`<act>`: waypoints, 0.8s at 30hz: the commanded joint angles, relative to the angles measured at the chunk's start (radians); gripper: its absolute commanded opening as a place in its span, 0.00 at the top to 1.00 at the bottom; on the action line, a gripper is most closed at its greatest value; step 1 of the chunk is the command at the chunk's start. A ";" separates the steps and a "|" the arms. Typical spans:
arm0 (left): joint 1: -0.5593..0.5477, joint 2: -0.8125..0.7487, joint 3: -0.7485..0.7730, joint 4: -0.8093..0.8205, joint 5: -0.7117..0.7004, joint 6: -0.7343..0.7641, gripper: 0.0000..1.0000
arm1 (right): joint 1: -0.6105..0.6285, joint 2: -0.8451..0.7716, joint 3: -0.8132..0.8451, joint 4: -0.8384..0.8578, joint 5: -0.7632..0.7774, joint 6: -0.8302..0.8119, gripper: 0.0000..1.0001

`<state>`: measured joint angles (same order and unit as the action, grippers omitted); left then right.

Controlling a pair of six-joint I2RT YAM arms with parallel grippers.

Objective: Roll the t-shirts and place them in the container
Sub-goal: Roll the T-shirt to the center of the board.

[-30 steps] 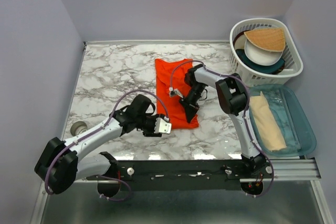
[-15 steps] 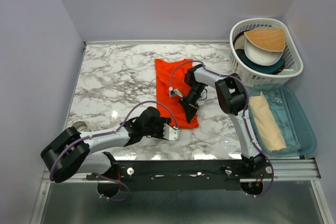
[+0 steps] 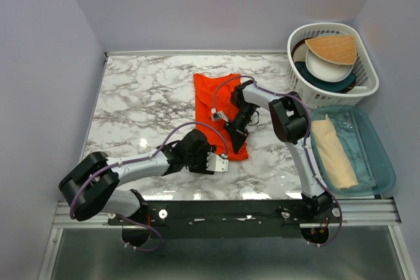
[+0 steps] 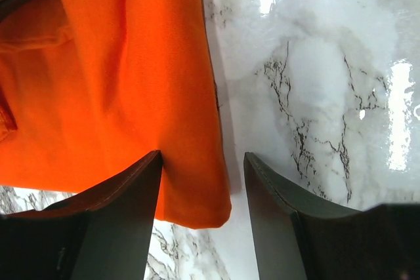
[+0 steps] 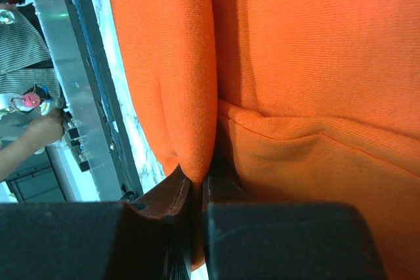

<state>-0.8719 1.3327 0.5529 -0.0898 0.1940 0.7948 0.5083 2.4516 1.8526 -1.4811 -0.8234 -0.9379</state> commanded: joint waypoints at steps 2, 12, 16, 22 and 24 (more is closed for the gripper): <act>-0.003 0.043 0.005 -0.088 -0.022 -0.025 0.37 | -0.005 0.061 0.008 -0.045 0.110 -0.032 0.85; -0.003 0.177 0.094 -0.194 0.056 -0.028 0.59 | -0.005 0.075 0.025 -0.045 0.118 -0.004 0.78; -0.001 0.187 0.102 -0.261 0.087 -0.016 0.72 | -0.027 -0.007 -0.016 -0.022 0.087 -0.012 0.58; 0.063 0.194 0.159 -0.358 0.209 -0.011 0.95 | -0.172 -0.345 -0.235 0.200 0.015 0.053 0.48; 0.099 0.212 0.195 -0.398 0.278 -0.022 0.98 | -0.224 -0.530 -0.332 0.354 0.033 0.045 0.47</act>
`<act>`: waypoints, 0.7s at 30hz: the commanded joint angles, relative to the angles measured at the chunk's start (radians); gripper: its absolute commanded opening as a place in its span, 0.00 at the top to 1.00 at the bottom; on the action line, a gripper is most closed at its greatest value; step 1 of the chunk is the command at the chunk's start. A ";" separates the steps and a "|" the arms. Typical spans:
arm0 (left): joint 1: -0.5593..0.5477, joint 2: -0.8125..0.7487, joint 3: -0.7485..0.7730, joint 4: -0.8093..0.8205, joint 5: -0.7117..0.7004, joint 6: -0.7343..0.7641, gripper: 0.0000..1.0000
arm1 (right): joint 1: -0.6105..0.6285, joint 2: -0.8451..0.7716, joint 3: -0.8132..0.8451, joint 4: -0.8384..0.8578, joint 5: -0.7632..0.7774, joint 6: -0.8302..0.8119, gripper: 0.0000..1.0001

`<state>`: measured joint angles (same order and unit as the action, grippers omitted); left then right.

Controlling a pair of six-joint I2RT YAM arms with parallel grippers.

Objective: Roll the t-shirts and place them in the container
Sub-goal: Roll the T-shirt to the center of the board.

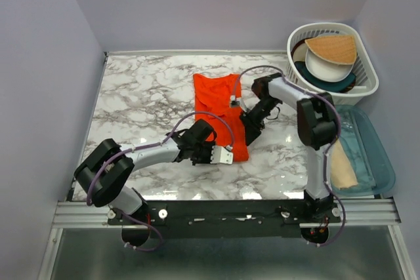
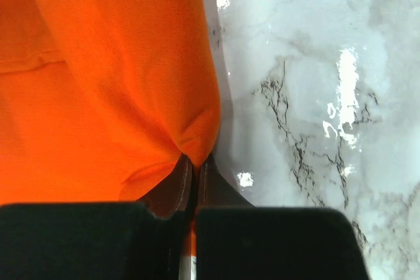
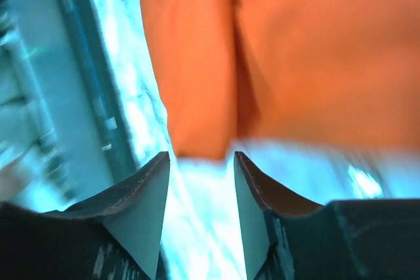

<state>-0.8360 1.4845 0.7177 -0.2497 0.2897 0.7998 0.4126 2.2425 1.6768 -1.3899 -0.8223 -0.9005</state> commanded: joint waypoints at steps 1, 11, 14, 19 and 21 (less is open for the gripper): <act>0.099 0.069 0.075 -0.288 0.221 -0.027 0.98 | -0.132 -0.392 -0.210 0.317 0.066 -0.038 0.46; 0.216 0.175 0.276 -0.471 0.526 -0.054 0.97 | 0.188 -0.994 -0.890 1.054 0.276 -0.037 0.39; 0.225 0.183 0.310 -0.496 0.546 -0.053 0.97 | 0.271 -1.012 -0.982 1.163 0.325 -0.047 0.39; 0.258 0.220 0.371 -0.551 0.603 -0.062 0.96 | 0.365 -0.980 -1.032 1.232 0.380 -0.061 0.39; 0.262 0.230 0.384 -0.565 0.624 -0.057 0.96 | 0.382 -0.951 -1.034 1.246 0.396 -0.058 0.39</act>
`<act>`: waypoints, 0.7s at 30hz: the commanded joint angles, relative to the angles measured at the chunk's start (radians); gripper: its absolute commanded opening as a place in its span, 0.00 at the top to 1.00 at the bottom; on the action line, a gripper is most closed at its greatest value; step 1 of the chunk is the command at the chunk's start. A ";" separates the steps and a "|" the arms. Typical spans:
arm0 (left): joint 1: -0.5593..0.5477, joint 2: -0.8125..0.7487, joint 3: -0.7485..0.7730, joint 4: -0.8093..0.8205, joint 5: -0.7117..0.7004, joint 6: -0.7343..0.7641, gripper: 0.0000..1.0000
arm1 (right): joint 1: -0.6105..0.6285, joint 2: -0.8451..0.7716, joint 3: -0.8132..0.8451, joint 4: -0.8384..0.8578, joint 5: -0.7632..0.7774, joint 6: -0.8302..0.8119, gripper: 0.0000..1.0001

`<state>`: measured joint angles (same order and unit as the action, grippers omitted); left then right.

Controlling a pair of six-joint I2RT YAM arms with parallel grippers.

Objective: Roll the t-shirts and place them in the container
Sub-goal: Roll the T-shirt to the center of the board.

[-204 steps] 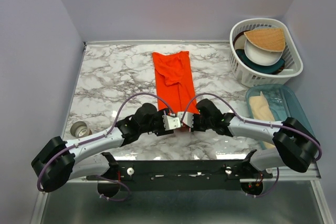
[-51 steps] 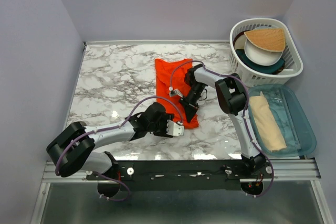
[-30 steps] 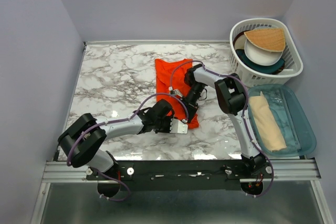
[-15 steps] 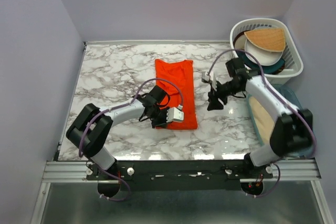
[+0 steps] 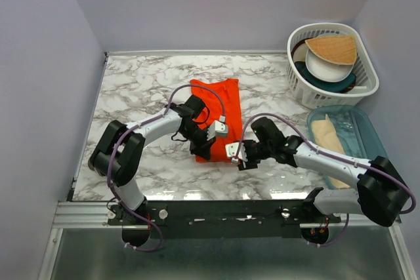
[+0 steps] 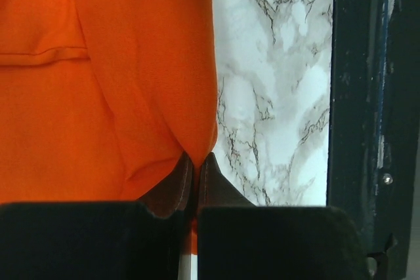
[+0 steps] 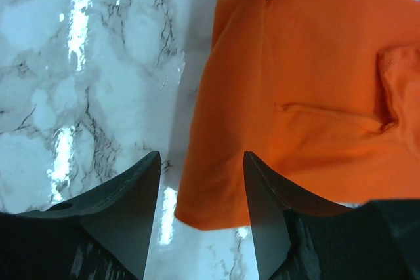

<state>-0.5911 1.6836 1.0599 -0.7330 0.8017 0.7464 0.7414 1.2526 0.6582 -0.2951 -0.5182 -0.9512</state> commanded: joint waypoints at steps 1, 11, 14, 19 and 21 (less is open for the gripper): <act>0.019 0.036 0.051 -0.089 0.117 -0.002 0.96 | 0.064 0.044 -0.019 0.160 0.102 -0.003 0.38; 0.062 0.096 0.115 -0.146 0.205 -0.004 0.96 | 0.127 0.111 -0.043 0.235 0.233 0.022 0.37; 0.086 0.088 0.117 -0.164 0.220 0.005 0.96 | 0.130 0.126 -0.071 0.303 0.302 0.019 0.50; 0.132 -0.031 -0.008 -0.070 0.208 0.027 0.71 | 0.128 0.143 -0.083 0.360 0.371 0.034 0.94; 0.132 -0.181 -0.105 0.050 0.142 -0.002 0.52 | 0.128 0.133 -0.063 0.331 0.336 0.057 0.99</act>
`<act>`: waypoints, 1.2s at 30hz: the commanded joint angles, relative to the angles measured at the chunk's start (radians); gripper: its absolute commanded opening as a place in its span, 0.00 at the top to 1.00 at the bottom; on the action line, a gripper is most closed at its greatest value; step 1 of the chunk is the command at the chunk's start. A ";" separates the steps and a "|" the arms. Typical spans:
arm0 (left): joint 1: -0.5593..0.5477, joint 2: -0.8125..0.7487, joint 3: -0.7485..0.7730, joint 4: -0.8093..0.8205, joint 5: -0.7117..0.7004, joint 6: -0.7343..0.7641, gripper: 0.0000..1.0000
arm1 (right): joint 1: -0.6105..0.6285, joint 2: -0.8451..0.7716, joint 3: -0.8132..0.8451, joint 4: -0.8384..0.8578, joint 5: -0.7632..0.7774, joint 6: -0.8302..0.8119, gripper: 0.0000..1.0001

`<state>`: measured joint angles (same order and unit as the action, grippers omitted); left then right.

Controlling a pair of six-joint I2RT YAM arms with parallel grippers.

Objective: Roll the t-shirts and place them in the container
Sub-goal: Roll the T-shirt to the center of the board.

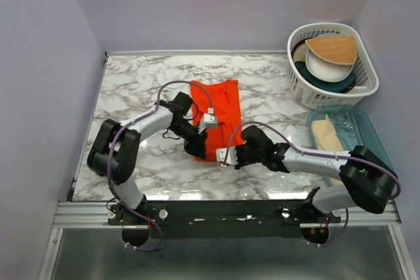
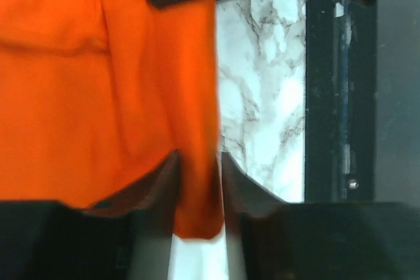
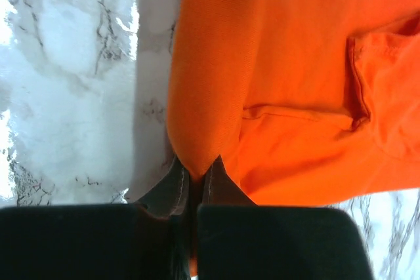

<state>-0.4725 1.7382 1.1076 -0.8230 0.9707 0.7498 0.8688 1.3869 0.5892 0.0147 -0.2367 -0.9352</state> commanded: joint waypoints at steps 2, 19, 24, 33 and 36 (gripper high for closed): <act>0.006 -0.343 -0.306 0.341 -0.097 -0.035 0.37 | -0.001 -0.003 0.033 -0.007 0.021 0.076 0.99; -0.181 -0.474 -0.460 0.572 -0.446 -0.127 0.25 | -0.001 0.004 0.086 -0.068 -0.013 0.113 0.99; -0.183 -0.441 -0.465 0.541 -0.423 -0.147 0.50 | -0.001 -0.009 0.098 -0.085 -0.021 0.128 0.99; -0.134 -0.344 -0.322 0.343 -0.267 -0.167 0.90 | -0.043 -0.009 0.132 -0.284 -0.159 0.116 0.99; -0.114 -0.297 -0.261 0.216 -0.198 -0.121 0.94 | -0.096 0.008 0.187 -0.418 -0.266 0.078 0.98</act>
<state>-0.6193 1.3838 0.7677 -0.3954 0.6582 0.5804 0.8307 1.3975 0.6868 -0.1997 -0.3080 -0.8204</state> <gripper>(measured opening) 0.109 0.047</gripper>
